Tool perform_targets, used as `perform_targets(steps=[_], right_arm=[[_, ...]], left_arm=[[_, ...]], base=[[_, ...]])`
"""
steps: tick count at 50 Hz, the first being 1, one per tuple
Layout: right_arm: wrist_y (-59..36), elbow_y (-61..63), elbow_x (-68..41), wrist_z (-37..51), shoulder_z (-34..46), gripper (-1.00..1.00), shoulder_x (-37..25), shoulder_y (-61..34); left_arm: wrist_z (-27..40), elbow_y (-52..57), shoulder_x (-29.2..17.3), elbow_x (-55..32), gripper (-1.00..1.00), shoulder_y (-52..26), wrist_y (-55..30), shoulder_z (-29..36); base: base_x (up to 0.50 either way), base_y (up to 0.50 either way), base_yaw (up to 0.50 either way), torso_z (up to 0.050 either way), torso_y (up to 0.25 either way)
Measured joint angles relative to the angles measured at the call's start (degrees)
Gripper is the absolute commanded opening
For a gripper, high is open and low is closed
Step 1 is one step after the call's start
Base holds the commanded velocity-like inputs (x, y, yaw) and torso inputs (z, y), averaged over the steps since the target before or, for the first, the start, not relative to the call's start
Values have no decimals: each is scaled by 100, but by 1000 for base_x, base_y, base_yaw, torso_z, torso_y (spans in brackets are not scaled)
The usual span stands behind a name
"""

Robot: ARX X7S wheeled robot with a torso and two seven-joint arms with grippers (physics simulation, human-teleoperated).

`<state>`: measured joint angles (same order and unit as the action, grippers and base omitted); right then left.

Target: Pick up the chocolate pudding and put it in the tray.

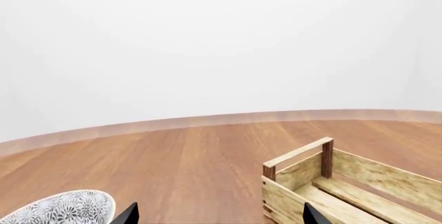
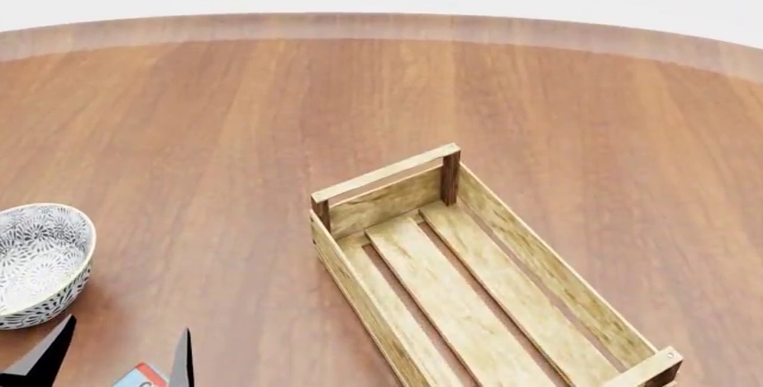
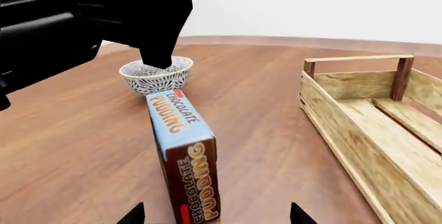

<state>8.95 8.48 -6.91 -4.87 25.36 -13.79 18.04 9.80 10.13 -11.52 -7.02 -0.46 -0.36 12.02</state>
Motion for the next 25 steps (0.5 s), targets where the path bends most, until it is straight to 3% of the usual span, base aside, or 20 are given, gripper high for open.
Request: perform_targets(steps=[25], right_arm=[[-313,-730,288,-40,378,100,228,-760]], left_arm=[[80,-44,-62,-76,100,-8,55,88]], base=[[0,0,0,0,0]])
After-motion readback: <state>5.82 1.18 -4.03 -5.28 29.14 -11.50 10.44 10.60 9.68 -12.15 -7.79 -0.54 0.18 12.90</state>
